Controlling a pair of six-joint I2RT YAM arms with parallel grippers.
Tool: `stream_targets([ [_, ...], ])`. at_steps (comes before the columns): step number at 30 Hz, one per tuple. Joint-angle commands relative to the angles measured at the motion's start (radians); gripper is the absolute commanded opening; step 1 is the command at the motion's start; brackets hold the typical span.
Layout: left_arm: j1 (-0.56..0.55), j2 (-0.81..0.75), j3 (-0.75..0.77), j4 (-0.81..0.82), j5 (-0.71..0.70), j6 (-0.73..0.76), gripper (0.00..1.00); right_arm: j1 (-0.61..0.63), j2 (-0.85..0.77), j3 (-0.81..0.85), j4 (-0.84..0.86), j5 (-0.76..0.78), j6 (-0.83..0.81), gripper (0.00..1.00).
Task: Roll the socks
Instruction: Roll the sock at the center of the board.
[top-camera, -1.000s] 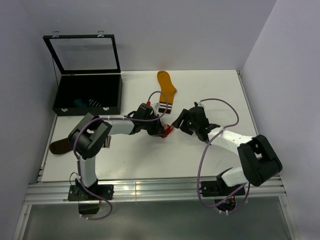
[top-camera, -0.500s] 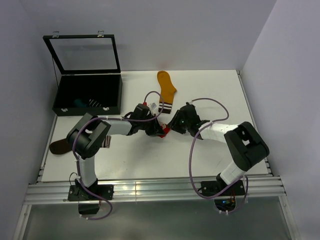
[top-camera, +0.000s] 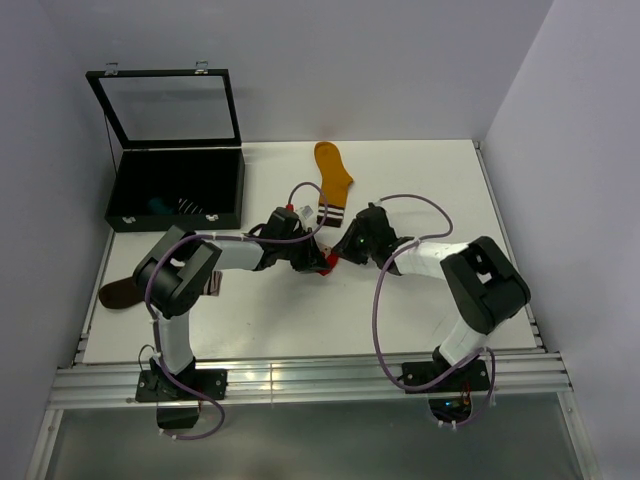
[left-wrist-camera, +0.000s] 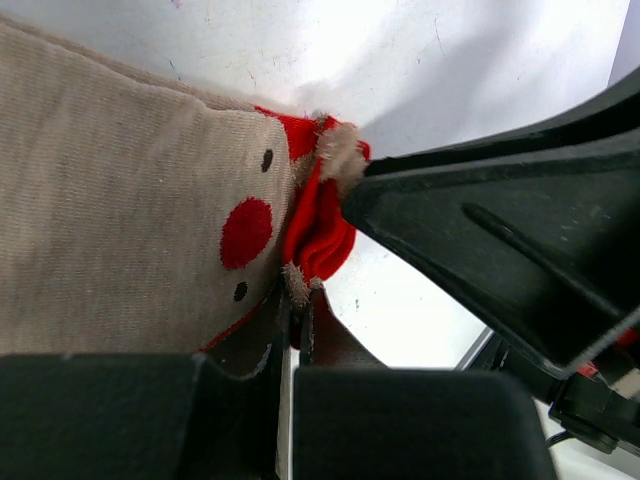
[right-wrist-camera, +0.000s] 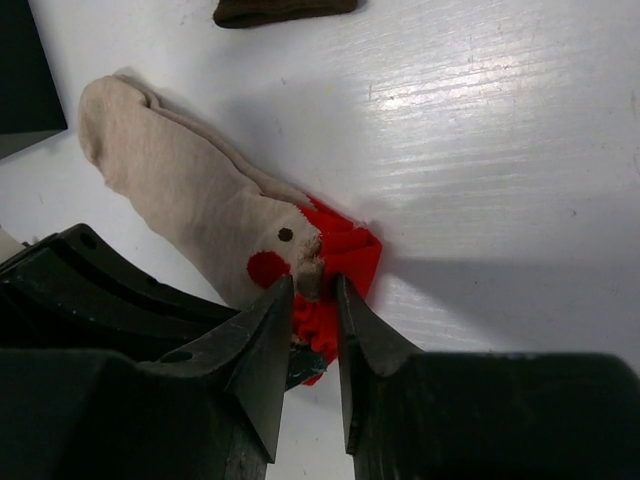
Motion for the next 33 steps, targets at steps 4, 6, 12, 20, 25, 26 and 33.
stream_targets([
  [4, 0.004, 0.011, 0.019, -0.006, 0.007, -0.01, 0.01, 0.007, 0.056, 0.058, 0.026, 0.003, 0.013, 0.3],
  [6, 0.004, 0.013, 0.023, -0.01, 0.004, -0.009, 0.01, 0.009, 0.084, 0.072, 0.02, 0.01, 0.01, 0.29],
  [12, 0.001, -0.027, 0.019, -0.042, -0.035, 0.002, 0.06, 0.007, 0.164, 0.115, -0.055, 0.031, 0.006, 0.25],
  [20, -0.037, -0.108, 0.033, -0.141, -0.173, 0.074, 0.12, 0.015, 0.159, 0.138, -0.086, 0.046, -0.014, 0.24],
  [25, -0.043, -0.084, 0.039, -0.141, -0.167, 0.069, 0.06, 0.05, 0.112, 0.164, -0.107, 0.072, -0.057, 0.24],
  [26, -0.043, -0.078, 0.04, -0.141, -0.166, 0.068, 0.05, 0.055, 0.092, 0.17, -0.113, 0.082, -0.062, 0.24],
  [33, -0.042, -0.07, 0.04, -0.141, -0.16, 0.065, 0.03, 0.085, 0.053, 0.21, -0.153, 0.099, -0.083, 0.31],
])
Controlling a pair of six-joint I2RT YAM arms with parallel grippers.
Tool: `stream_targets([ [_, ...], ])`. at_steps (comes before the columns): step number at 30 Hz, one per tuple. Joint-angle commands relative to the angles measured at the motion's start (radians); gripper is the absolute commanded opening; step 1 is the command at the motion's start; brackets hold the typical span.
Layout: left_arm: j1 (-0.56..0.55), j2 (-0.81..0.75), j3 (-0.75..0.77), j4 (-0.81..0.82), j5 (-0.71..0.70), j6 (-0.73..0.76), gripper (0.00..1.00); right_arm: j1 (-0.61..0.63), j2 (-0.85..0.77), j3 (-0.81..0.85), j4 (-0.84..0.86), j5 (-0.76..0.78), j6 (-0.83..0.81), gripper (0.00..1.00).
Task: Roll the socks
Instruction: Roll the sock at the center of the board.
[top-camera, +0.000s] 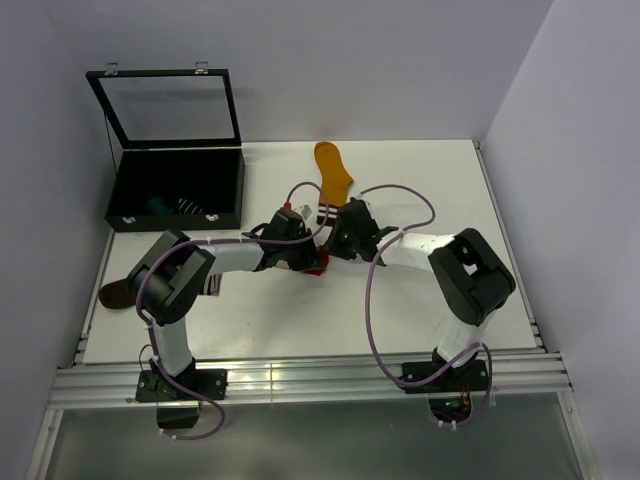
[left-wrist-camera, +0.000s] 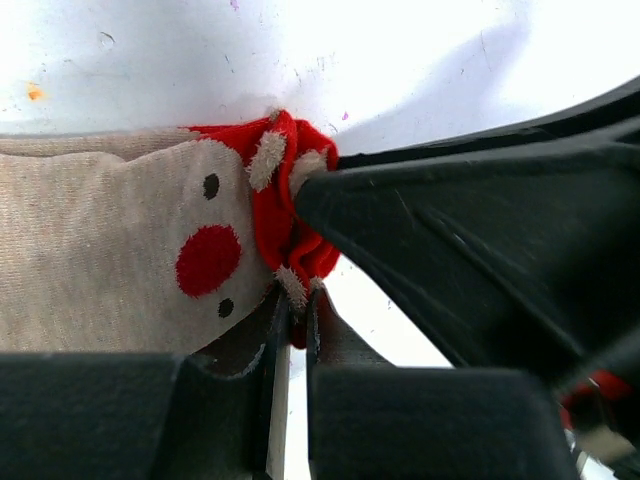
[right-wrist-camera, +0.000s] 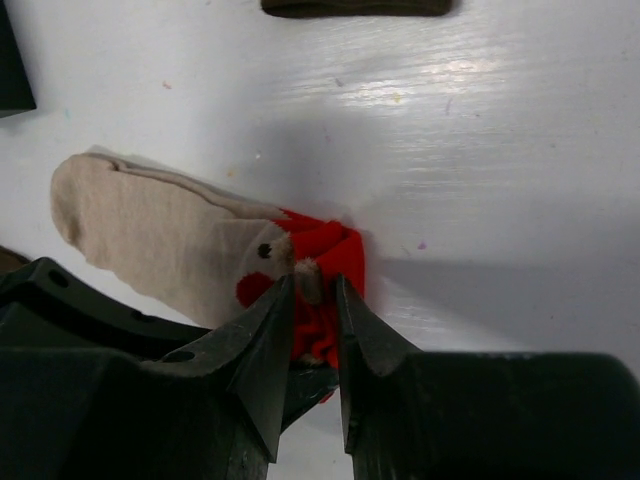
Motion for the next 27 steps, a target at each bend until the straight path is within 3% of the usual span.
stream_targets([
  [1, -0.006, -0.009, 0.027, -0.017, 0.009, 0.015, 0.02, 0.015, -0.043, 0.056, -0.031, 0.035, -0.025, 0.31],
  [14, 0.003, 0.013, 0.017, -0.019, 0.021, -0.009, 0.02, 0.023, 0.065, 0.1, -0.026, -0.008, -0.02, 0.3],
  [23, 0.006, 0.022, 0.021, -0.019, 0.024, -0.009, 0.04, 0.029, 0.187, 0.195, -0.128, -0.013, -0.068, 0.09],
  [27, 0.006, -0.004, 0.01, -0.03, 0.0, -0.009, 0.08, 0.029, 0.2, 0.191, -0.145, -0.007, -0.069, 0.05],
])
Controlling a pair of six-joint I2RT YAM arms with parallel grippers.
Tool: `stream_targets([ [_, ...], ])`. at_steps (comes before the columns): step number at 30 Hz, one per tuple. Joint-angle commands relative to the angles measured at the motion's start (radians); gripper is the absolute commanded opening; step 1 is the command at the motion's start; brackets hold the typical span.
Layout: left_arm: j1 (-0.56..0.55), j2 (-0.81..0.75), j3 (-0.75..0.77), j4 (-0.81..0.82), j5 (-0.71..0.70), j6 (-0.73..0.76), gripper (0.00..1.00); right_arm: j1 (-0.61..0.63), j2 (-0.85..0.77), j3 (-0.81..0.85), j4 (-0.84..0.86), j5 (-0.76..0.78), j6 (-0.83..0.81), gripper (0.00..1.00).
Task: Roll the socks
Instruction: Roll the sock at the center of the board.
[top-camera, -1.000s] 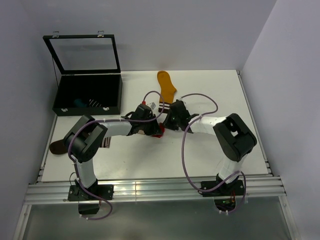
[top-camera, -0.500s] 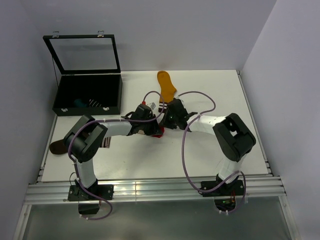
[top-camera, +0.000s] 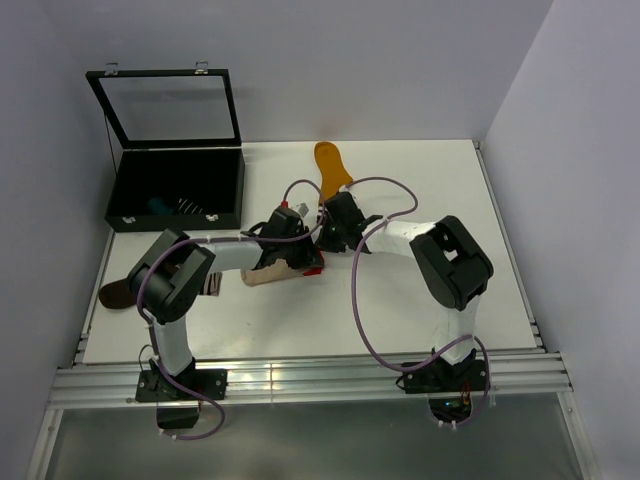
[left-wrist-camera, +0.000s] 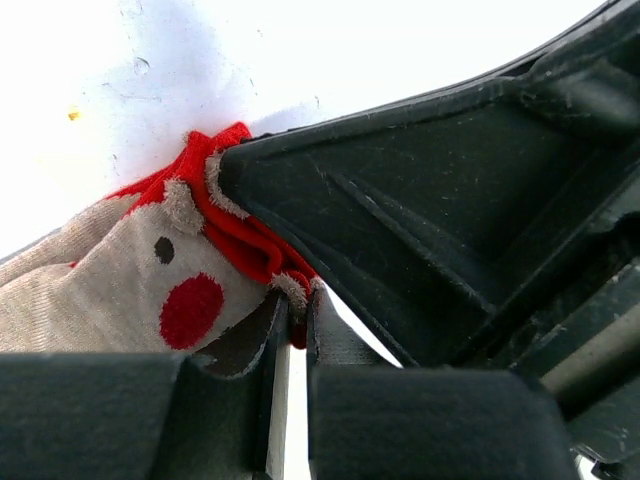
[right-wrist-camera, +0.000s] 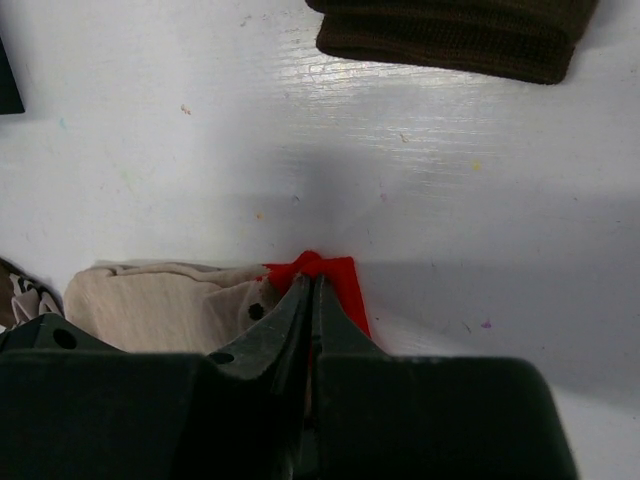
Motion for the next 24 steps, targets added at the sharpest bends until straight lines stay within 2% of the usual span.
stream_targets([
  [1, -0.01, -0.021, 0.006, -0.04, -0.012, 0.005, 0.09, 0.013, 0.041, 0.001, -0.06, 0.027, -0.023, 0.05],
  [11, -0.017, -0.142, -0.025, -0.083, -0.102, -0.016, 0.26, 0.011, -0.008, -0.017, -0.056, 0.045, -0.03, 0.05],
  [20, -0.016, -0.303, -0.099, -0.118, -0.221, -0.038, 0.22, 0.016, -0.043, -0.022, -0.053, 0.056, -0.043, 0.05],
  [24, -0.014, -0.304, -0.077, -0.133, -0.225, -0.01, 0.23, 0.018, -0.049, -0.024, -0.051, 0.058, -0.038, 0.05],
])
